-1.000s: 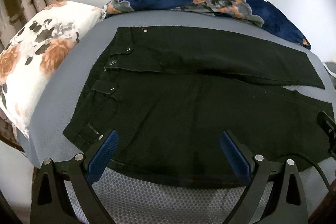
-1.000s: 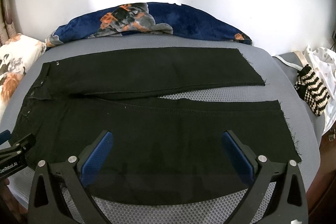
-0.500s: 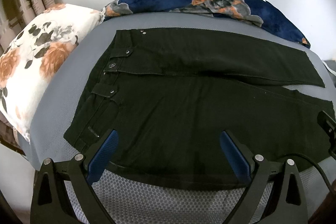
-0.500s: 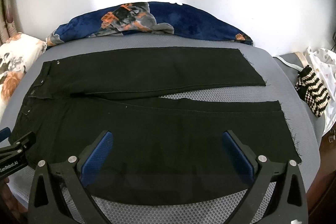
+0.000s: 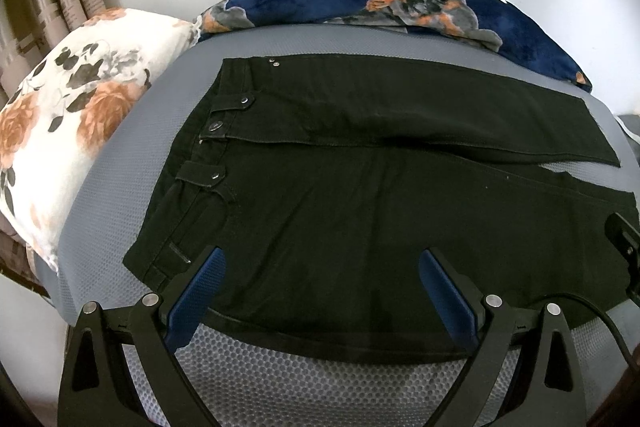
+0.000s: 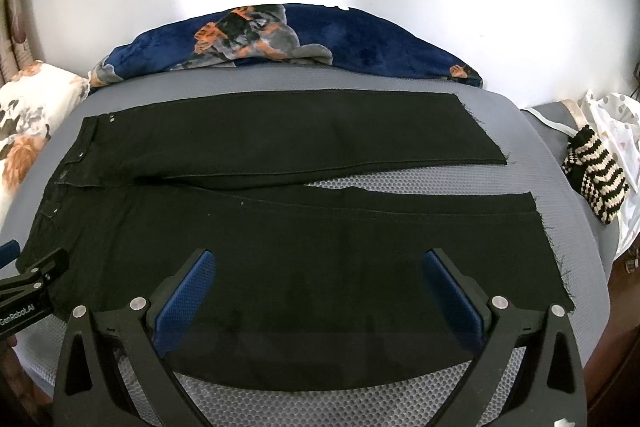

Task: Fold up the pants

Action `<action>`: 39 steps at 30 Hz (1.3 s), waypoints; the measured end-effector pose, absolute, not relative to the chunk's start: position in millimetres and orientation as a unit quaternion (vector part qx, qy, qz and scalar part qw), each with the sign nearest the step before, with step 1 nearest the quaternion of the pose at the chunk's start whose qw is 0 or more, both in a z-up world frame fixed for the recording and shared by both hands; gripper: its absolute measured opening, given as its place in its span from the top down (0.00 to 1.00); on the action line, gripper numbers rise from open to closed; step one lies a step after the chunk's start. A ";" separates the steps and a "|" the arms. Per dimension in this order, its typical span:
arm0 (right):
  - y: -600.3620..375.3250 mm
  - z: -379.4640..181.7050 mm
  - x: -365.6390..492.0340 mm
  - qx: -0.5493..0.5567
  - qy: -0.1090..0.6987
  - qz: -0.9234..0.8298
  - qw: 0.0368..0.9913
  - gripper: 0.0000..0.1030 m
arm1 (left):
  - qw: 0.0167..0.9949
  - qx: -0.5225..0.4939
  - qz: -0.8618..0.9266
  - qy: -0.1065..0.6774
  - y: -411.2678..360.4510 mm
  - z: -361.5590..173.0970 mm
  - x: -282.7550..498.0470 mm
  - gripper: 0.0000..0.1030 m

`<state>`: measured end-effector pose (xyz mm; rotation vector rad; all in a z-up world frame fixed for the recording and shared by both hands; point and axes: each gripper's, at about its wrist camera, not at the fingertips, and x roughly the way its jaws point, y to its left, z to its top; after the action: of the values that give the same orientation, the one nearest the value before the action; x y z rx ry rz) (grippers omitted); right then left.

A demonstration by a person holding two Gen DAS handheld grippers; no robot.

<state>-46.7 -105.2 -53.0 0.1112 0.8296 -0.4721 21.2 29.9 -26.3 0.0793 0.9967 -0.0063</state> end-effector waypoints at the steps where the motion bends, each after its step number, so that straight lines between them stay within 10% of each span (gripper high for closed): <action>1: -105.2 -53.0 -46.7 0.053 0.399 -0.227 0.887 0.00 | 0.878 0.038 -0.002 0.478 29.6 -26.4 21.4 0.06; 39: -150.1 -30.2 33.0 0.064 0.389 -0.141 0.908 0.00 | 0.895 -0.030 0.000 0.445 121.9 -9.1 129.4 0.18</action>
<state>33.0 -150.1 -30.2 0.1329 0.8021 -0.2903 129.4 121.9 -9.1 -0.0626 0.9219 -0.0008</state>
